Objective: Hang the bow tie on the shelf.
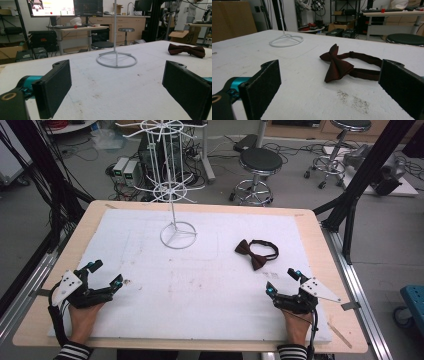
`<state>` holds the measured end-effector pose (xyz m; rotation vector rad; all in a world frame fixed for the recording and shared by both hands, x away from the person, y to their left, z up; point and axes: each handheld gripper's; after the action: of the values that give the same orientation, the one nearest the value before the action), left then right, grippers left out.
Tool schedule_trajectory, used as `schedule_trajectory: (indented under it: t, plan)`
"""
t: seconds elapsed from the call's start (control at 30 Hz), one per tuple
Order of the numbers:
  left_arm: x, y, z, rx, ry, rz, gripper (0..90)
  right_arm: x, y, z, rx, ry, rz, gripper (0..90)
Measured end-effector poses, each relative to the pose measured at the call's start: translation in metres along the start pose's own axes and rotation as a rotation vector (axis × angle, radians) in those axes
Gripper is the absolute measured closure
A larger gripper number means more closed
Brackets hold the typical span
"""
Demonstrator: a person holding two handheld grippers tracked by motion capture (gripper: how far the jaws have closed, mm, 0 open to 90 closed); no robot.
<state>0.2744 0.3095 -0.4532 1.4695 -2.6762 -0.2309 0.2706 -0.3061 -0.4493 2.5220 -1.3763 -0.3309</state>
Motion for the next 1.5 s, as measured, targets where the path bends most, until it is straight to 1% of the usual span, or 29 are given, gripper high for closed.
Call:
schedule_trajectory:
  t: [0.1, 0.17, 0.27, 0.37, 0.4, 0.57, 0.67, 0.77, 0.8, 0.87, 0.9, 0.93, 0.97, 1.07, 1.23, 1.3, 1.33, 1.37, 1.4, 1.43, 1.5]
  plan:
    - [0.000, 0.000, 0.000, 0.000, 0.003, -0.001, 9.0, 0.000, 0.000, 0.000, -0.002, -0.004, -0.004, 3.6]
    - [0.000, 0.000, 0.000, 0.001, 0.000, 0.001, 9.0, 0.001, 0.000, 0.000, 0.004, 0.003, -0.001, 3.6]
    - [0.000, 0.000, 0.000, -0.003, -0.005, -0.002, 9.0, 0.001, 0.000, 0.000, 0.003, -0.011, -0.005, 3.6]
    - [0.000, 0.000, 0.000, 0.000, 0.000, -0.002, 9.0, 0.001, 0.000, 0.000, 0.003, -0.008, -0.001, 3.6]
    - [0.000, 0.000, 0.000, 0.001, 0.000, -0.002, 9.0, 0.001, 0.000, 0.000, 0.004, 0.003, -0.002, 3.6]
    - [0.000, 0.000, 0.000, -0.002, 0.006, -0.002, 9.0, 0.001, 0.000, 0.000, 0.003, 0.002, 0.000, 3.6]
    - [0.000, 0.000, 0.000, -0.001, 0.002, -0.002, 9.0, 0.001, 0.000, -0.001, 0.001, 0.000, -0.001, 3.6]
    - [0.000, 0.000, 0.000, -0.001, -0.001, -0.002, 9.0, 0.001, -0.001, -0.002, -0.014, -0.011, -0.006, 3.6]
    - [0.000, 0.000, 0.000, -0.002, -0.005, -0.003, 9.0, 0.002, -0.003, -0.003, -0.025, -0.007, -0.003, 3.6]
    - [0.000, 0.000, 0.000, 0.000, 0.000, -0.003, 9.0, 0.002, -0.003, -0.003, -0.026, -0.005, -0.006, 3.6]
    - [0.000, 0.000, 0.000, 0.000, 0.001, -0.003, 9.0, 0.001, -0.003, -0.004, -0.040, -0.008, 0.001, 3.6]
    - [0.000, 0.000, 0.000, -0.001, 0.002, -0.002, 9.0, 0.001, -0.004, -0.004, -0.043, 0.003, 0.004, 3.6]
    - [0.000, 0.000, 0.000, -0.001, 0.002, -0.003, 9.0, 0.001, -0.003, -0.006, -0.049, 0.004, 0.003, 3.6]
    - [0.000, 0.000, 0.000, -0.001, 0.001, -0.003, 9.0, 0.001, -0.003, -0.010, -0.051, 0.009, 0.001, 3.6]
    - [0.000, 0.000, 0.000, -0.001, 0.002, -0.002, 9.0, 0.004, -0.003, -0.022, -0.076, 0.026, -0.012, 3.6]
    - [0.000, 0.000, 0.000, -0.001, 0.002, -0.003, 9.0, 0.005, -0.004, -0.030, -0.102, 0.031, -0.019, 3.6]
    - [0.000, 0.000, 0.000, -0.001, 0.003, -0.003, 9.0, 0.006, -0.005, -0.038, -0.127, 0.039, -0.022, 3.6]
    - [0.000, 0.000, 0.000, -0.001, 0.002, -0.002, 9.0, 0.007, -0.006, -0.042, -0.133, 0.050, -0.024, 3.6]
    - [0.000, 0.000, 0.000, 0.000, 0.003, -0.003, 9.0, 0.007, -0.006, -0.042, -0.133, 0.050, -0.024, 3.6]
    - [0.000, 0.000, 0.000, -0.001, 0.003, -0.003, 9.0, 0.009, -0.008, -0.050, -0.157, 0.057, -0.025, 3.6]
    - [0.000, 0.000, 0.000, -0.001, 0.002, -0.002, 9.0, 0.010, -0.009, -0.053, -0.166, 0.059, -0.024, 3.6]
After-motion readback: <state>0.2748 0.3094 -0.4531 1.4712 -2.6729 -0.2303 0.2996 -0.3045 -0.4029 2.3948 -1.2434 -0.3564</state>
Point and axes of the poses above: each handheld gripper's, and its own axes: y roughly backward along the jaws, z roughly out of its underside, x roughly to its right, and after that the axes turned 10 degrees about -x, right-handed
